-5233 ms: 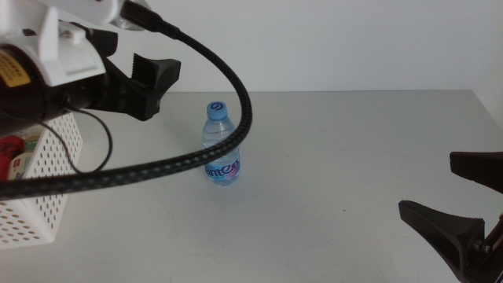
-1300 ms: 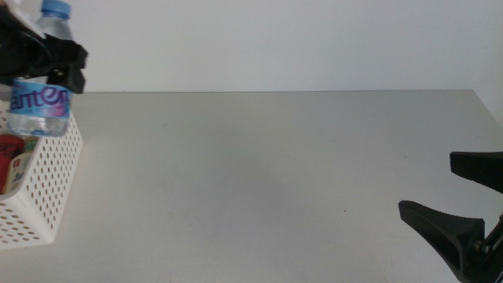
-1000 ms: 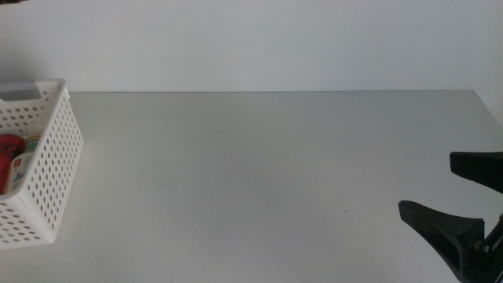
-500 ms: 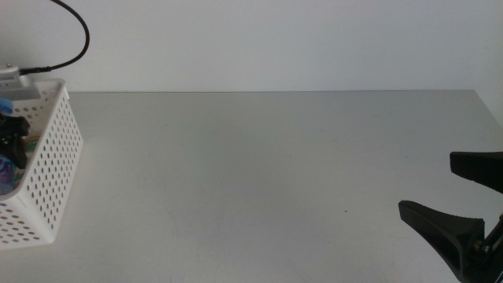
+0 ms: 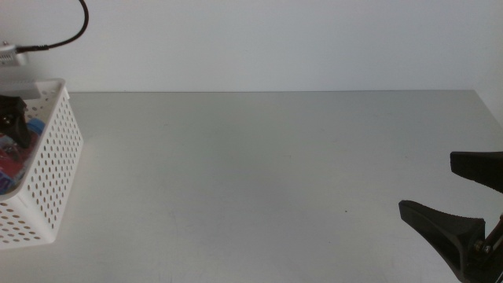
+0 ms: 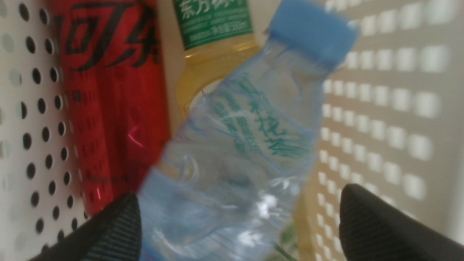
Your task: Use arms to grab the bottles and put them into the dustbin to the left of the table.
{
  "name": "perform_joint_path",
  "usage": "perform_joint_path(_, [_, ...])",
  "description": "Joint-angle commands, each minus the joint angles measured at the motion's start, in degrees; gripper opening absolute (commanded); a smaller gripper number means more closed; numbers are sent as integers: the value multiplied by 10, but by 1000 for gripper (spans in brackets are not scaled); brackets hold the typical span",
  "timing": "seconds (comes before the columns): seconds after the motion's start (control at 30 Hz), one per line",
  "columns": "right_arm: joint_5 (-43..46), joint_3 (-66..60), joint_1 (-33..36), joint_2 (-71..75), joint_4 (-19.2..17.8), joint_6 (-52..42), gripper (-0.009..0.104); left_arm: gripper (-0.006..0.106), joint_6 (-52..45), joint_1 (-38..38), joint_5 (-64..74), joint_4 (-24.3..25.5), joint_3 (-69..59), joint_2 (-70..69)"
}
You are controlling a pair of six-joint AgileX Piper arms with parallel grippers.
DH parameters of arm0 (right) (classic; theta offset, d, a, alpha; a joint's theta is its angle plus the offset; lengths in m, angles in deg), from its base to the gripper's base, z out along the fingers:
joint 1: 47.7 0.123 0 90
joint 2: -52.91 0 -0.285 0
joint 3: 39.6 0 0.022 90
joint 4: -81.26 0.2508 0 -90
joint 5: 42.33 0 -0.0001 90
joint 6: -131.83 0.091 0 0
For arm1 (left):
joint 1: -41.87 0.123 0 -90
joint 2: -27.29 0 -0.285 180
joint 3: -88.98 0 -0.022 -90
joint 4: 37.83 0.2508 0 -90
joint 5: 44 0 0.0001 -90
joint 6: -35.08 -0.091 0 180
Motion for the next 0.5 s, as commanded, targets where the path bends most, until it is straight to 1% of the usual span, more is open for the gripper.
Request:
perform_joint_path(0.0, [41,22,0,1,-7,-6,75,94,16,-11,14,-16,29,-53])
perform_joint_path(0.2, [41,22,0,1,-7,-6,75,94,76,-59,0,-5,27,-141])
perform_joint_path(0.43, [41,22,0,1,-7,-6,75,94,111,-173,-58,68,27,-238])
perform_joint_path(0.47, [41,22,0,1,-7,-6,75,94,114,-190,-67,72,27,-251])
